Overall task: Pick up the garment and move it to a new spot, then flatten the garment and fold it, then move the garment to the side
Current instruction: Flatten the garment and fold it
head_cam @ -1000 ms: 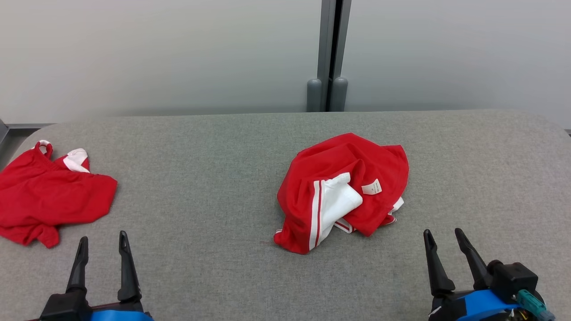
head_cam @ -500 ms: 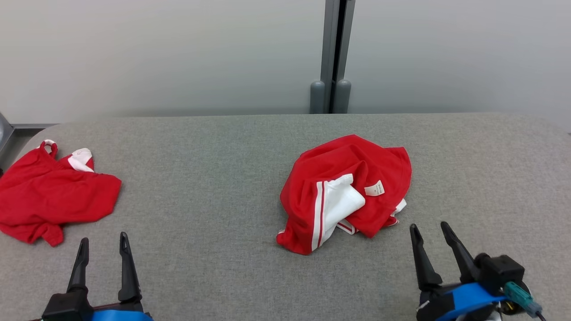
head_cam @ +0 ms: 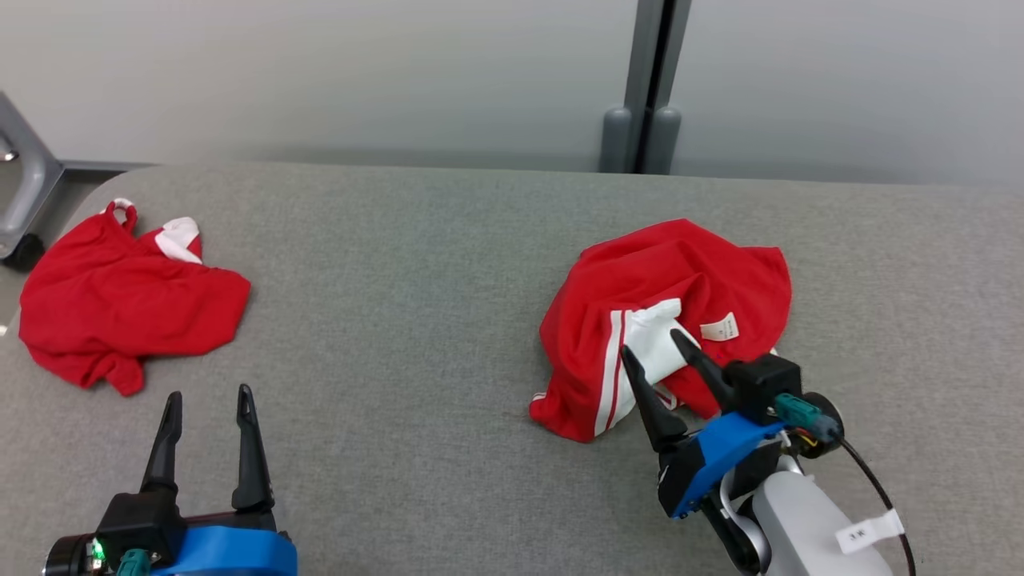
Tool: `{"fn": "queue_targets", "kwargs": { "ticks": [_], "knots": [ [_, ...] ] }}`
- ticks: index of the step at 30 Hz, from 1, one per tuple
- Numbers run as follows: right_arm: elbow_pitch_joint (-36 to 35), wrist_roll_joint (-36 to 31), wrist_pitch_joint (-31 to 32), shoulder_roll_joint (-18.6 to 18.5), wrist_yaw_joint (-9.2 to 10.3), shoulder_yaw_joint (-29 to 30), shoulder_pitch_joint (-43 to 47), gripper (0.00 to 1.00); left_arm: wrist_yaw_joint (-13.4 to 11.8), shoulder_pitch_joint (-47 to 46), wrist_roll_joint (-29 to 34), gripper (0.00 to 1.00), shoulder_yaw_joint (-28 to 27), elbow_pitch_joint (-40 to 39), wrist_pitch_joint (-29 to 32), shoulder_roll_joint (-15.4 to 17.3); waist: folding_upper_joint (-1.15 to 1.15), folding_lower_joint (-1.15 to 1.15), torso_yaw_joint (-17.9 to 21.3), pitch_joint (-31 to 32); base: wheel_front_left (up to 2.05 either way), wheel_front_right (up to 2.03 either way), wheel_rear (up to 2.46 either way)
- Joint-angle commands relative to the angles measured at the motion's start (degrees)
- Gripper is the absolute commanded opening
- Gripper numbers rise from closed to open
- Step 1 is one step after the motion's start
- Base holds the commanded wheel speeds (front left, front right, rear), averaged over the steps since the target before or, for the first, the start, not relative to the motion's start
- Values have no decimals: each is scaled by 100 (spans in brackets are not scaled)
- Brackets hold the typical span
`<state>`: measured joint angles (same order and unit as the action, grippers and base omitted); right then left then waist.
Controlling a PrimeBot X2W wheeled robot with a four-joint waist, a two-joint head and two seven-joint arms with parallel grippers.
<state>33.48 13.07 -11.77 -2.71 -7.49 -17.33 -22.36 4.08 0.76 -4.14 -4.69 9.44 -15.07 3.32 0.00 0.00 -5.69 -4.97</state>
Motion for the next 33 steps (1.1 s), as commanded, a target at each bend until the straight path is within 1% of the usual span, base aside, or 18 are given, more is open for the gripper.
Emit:
{"fn": "queue_targets", "kwargs": {
  "ticks": [1,6,10,11,12,14,16,19,21,23,27,29,31,33],
  "knots": [
    [52,30,-7,-33,-1,-26,-94,100,17,-103,-27,100,18,16,-15,-5,0,0,-83,-83,0,0,0],
    [779,347,-63,-32,-1,-424,-442,100,32,-215,-65,100,83,79,-15,-26,0,0,-240,-216,0,0,0],
    [1220,524,-102,-33,-1,-706,-642,100,35,-282,-71,100,139,120,-15,-34,0,0,-341,-281,0,0,0],
    [1324,563,-112,-34,-1,-760,-694,36,40,-297,-75,100,143,138,-15,-33,0,0,-352,-289,0,0,0],
    [1403,588,-135,-33,-1,-802,-740,0,40,-316,-77,100,151,149,-15,-36,0,0,-361,-293,0,0,0],
    [1516,709,-178,-33,-1,-900,-820,0,47,-347,-73,100,161,160,-15,-39,0,0,-372,-293,0,0,0],
    [1428,1004,-244,-31,-2,-1027,-841,0,46,-357,-77,100,171,175,-15,-41,0,0,-373,-281,0,0,0],
    [1091,1600,-307,-26,-2,-1355,-869,0,38,-349,-85,100,179,182,-15,-42,0,0,-367,-253,0,0,0],
    [723,2079,-326,-25,-2,-1609,-928,0,27,-348,-92,100,172,182,-15,-44,0,0,-358,-242,0,0,0],
    [379,2375,-343,-25,-2,-1905,-1050,0,21,-359,-91,100,159,176,-15,-45,0,0,-351,-243,0,0,0],
    [-509,2784,-347,-26,-2,-2312,-1200,0,24,-404,-57,100,177,162,-15,-46,0,0,-373,-273,0,0,0],
    [-822,2925,-346,-28,-2,-2586,-1250,0,31,-444,-42,100,206,160,-15,-46,0,0,-402,-294,0,0,0],
    [-930,3009,-346,-28,-2,-2963,-1272,0,39,-479,-44,100,229,172,-15,-46,0,0,-438,-315,0,0,0],
    [-821,3128,-346,-31,-2,-3444,-1226,0,42,-481,-72,100,244,194,-15,-47,0,0,-461,-327,0,0,0]
  ]
}}
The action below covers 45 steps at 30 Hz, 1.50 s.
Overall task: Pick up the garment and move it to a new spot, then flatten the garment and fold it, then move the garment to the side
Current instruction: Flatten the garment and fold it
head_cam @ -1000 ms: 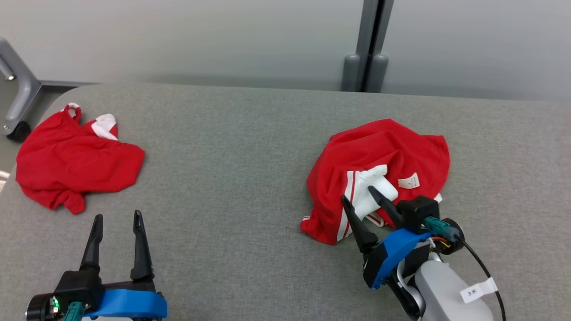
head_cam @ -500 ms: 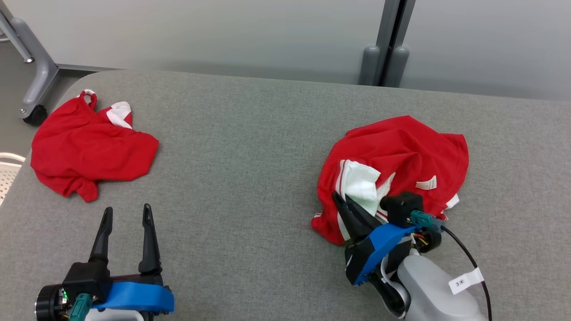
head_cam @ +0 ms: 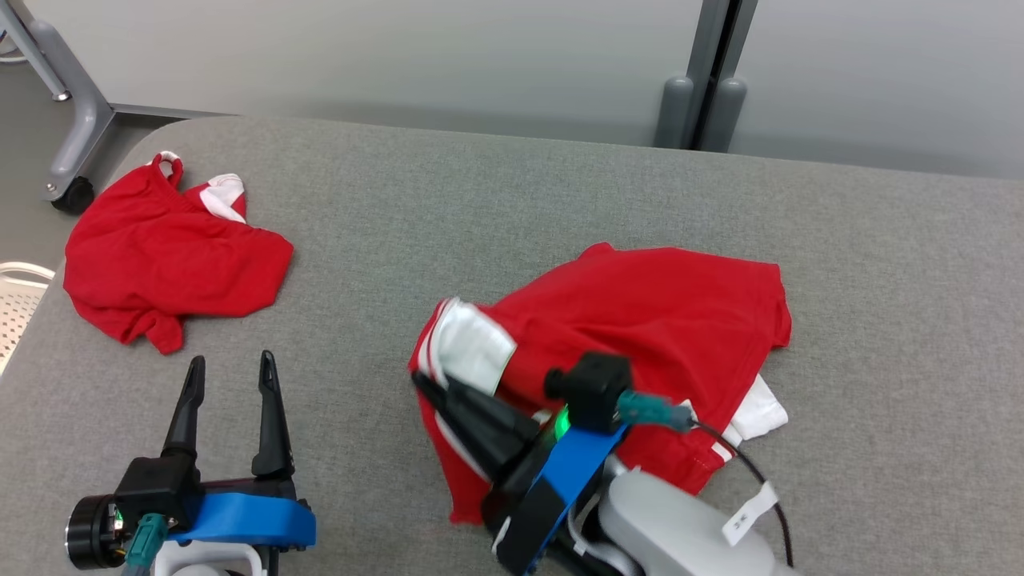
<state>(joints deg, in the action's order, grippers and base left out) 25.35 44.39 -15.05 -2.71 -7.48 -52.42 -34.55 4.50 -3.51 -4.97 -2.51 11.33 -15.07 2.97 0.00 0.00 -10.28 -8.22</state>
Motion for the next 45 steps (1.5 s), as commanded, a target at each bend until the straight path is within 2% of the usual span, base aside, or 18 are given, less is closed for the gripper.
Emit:
{"fn": "queue_targets", "kwargs": {
  "ticks": [1,2,3,7,11,19,24,33,40,41,42,45],
  "knots": [
    [124,44,7,-35,-3,-198,9,15,-5,-47,-2,100,30,15,-15,-12,0,0,-6,-7,0,0,0],
    [190,108,-1,-33,-3,-412,-7,85,-18,-42,-19,100,38,18,-15,-14,0,0,-3,-14,0,0,0],
    [286,157,-2,-31,-3,-576,-13,100,-25,-36,-39,100,52,21,-15,-14,0,0,1,-19,0,0,0],
    [528,262,-16,-34,-3,-784,50,100,-67,26,-80,100,16,16,-15,-13,0,0,125,-32,0,0,0],
    [540,-9,-21,-31,-3,-368,203,100,-75,66,-78,100,-51,16,-15,-14,0,0,313,18,0,0,0],
    [462,-1591,-19,-102,-2,1913,771,100,-84,170,-40,100,-250,-106,-15,-12,0,0,715,51,0,0,0],
    [343,-2217,-1,-263,-3,2752,1381,100,-58,189,-33,100,-314,-143,-15,-10,0,0,813,48,0,0,0],
    [79,-2536,422,-195,-3,3124,2362,100,-95,196,-64,100,-295,-216,-15,-11,0,0,773,-27,0,0,0],
    [368,-2619,473,-89,-3,3104,2421,100,-111,168,-71,100,-227,-230,-15,-11,0,0,664,-64,0,0,0],
    [422,-2602,446,-68,-3,3072,2385,89,-110,166,-69,100,-223,-226,-15,-12,0,0,651,-65,0,0,0],
    [466,-2603,415,-57,-3,3032,2345,0,-104,164,-65,100,-232,-220,-15,-11,0,0,644,-64,0,0,0],
    [578,-2678,253,-53,-2,2991,2258,0,-96,184,-53,100,-293,-209,-15,-12,0,0,667,-47,0,0,0]
  ]
}}
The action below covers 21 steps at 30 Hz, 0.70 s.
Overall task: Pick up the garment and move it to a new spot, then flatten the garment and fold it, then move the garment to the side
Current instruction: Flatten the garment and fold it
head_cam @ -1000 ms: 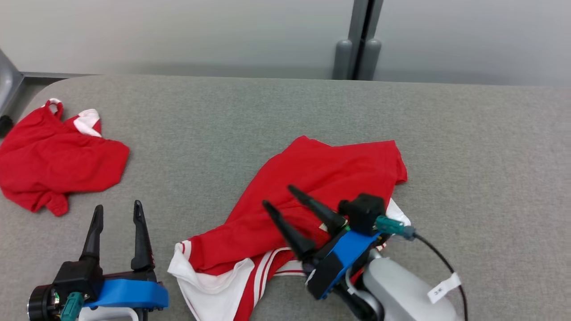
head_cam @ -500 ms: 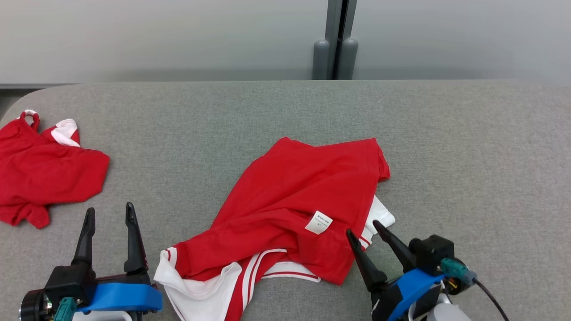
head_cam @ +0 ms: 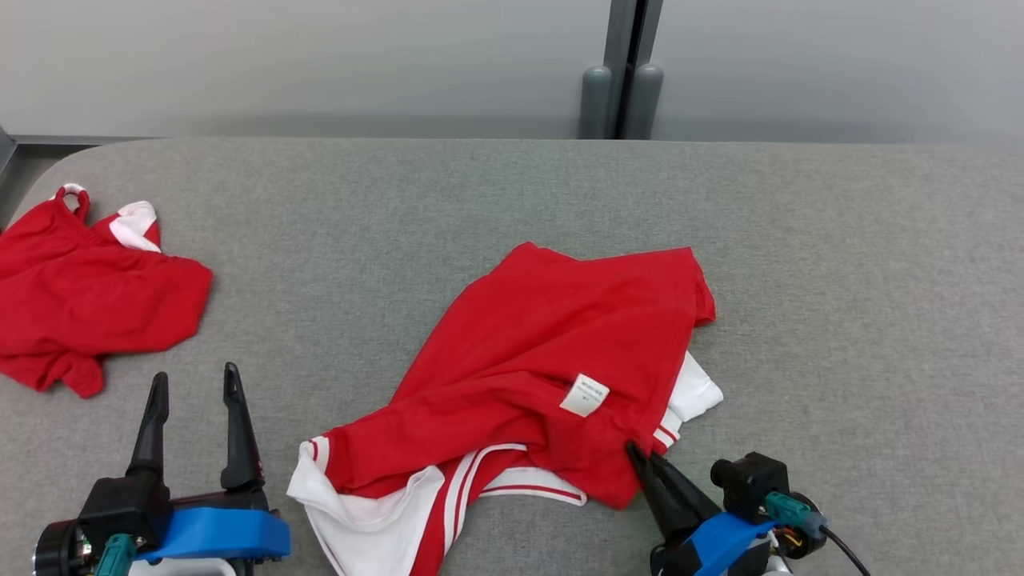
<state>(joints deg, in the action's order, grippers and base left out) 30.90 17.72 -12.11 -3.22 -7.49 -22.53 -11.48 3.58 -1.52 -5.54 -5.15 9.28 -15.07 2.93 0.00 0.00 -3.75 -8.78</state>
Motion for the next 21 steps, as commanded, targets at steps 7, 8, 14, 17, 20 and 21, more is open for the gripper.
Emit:
{"fn": "queue_targets", "kwargs": {
  "ticks": [7,8,14,17,20,21],
  "knots": [
    [-117,-186,-279,-86,-1,384,52,0,-28,185,-21,100,-137,-8,-15,-7,0,0,298,202,0,0,0],
    [-207,-237,-291,-142,-1,500,127,0,-26,215,-32,100,-152,-2,-15,-7,0,0,349,235,0,0,0],
    [-1083,-447,-312,-433,-1,1163,728,0,-42,284,-76,100,-110,-40,-15,-7,0,0,604,352,0,0,0],
    [-1474,-536,-314,-594,-1,1485,1124,0,-78,322,-98,100,-71,-74,-15,-7,0,0,694,367,0,0,0],
    [-1668,-611,-271,-707,-1,1832,1459,0,-94,353,-102,100,-67,-98,-15,-7,0,0,764,361,0,0,0],
    [-1694,-642,-238,-744,-1,1943,1561,0,-96,357,-109,100,-69,-106,-15,-5,0,0,778,355,0,0,0]
  ]
}}
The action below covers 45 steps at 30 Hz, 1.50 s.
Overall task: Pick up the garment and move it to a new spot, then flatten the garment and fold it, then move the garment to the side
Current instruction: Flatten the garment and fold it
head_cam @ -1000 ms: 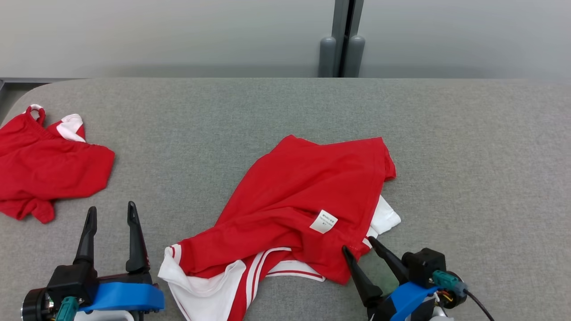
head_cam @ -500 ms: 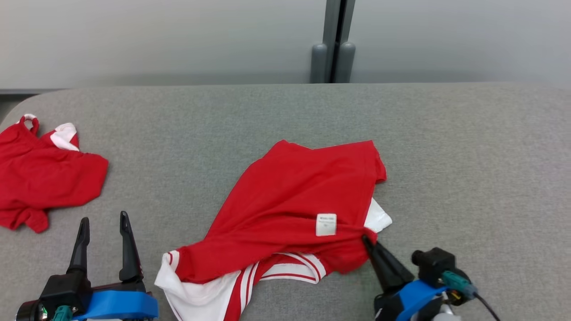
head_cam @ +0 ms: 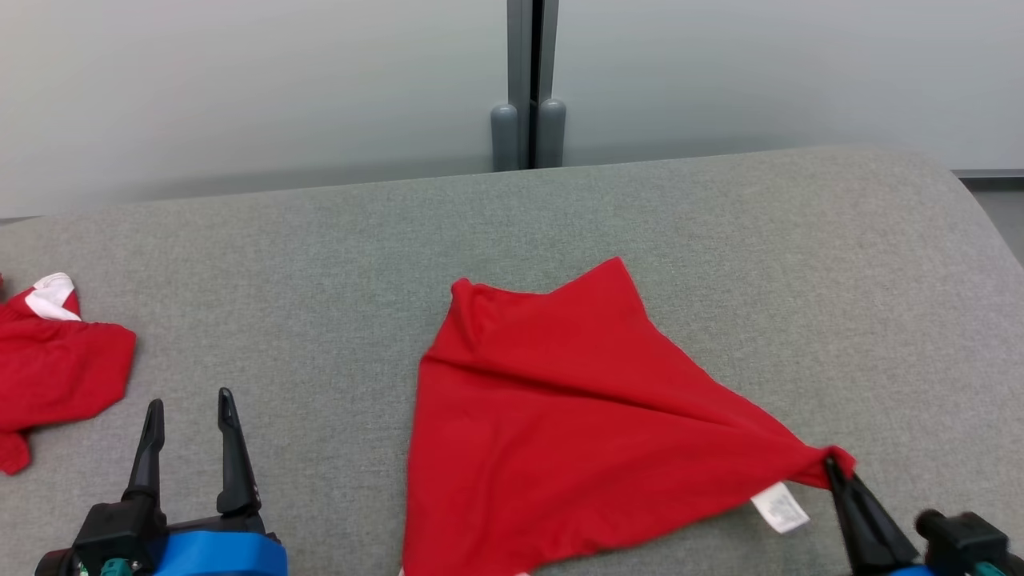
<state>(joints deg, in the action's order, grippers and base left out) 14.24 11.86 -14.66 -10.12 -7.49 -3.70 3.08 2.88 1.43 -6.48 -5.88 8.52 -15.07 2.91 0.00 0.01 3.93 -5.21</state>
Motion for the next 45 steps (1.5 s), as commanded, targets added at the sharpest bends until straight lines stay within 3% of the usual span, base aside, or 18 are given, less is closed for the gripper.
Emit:
{"fn": "queue_targets", "kwargs": {
  "ticks": [1,4,5,6,7,13,19,24,31,39,45],
  "knots": [
    [-42,-80,42,-70,-1,166,187,0,-26,62,-20,100,8,-34,-15,-4,0,-1,19,-7,0,0,0],
    [-28,-134,144,-31,-1,422,360,0,-28,53,-28,100,-9,-49,-15,-4,0,-1,55,-32,0,0,0],
    [-47,-161,130,-4,-1,518,374,43,-19,47,-30,100,-10,-47,-15,-5,0,-1,58,-40,0,0,0],
    [-85,-152,110,38,-1,575,371,43,-7,41,-31,100,-19,-41,-15,-5,0,-1,62,-45,0,0,0],
    [-145,-145,90,78,-1,611,352,100,0,38,-33,100,-23,-36,-15,-3,0,-1,63,-47,0,0,0],
    [-800,-161,-23,264,-1,662,131,100,31,31,-21,100,-38,4,-15,-4,0,-1,50,-25,0,0,0],
    [-1410,-58,-57,485,-1,201,-118,100,45,-9,4,100,-29,-9,-15,-5,0,-1,-6,-18,0,0,0],
    [-1275,-127,-58,658,-1,-231,-278,100,32,-48,32,100,48,8,-15,-5,0,-1,-106,-19,0,0,0],
    [-935,-110,-59,718,-1,-404,-328,100,124,-72,129,100,168,113,-15,-3,0,-1,-208,-29,0,0,0],
    [-801,-162,-59,720,-1,-327,-416,100,416,-247,475,100,1199,686,-7,222,0,-1,-209,12,0,0,0],
    [-748,-184,-59,721,-1,-248,-362,100,470,-385,383,100,2339,937,594,607,0,-1,-195,44,0,0,0]
  ]
}}
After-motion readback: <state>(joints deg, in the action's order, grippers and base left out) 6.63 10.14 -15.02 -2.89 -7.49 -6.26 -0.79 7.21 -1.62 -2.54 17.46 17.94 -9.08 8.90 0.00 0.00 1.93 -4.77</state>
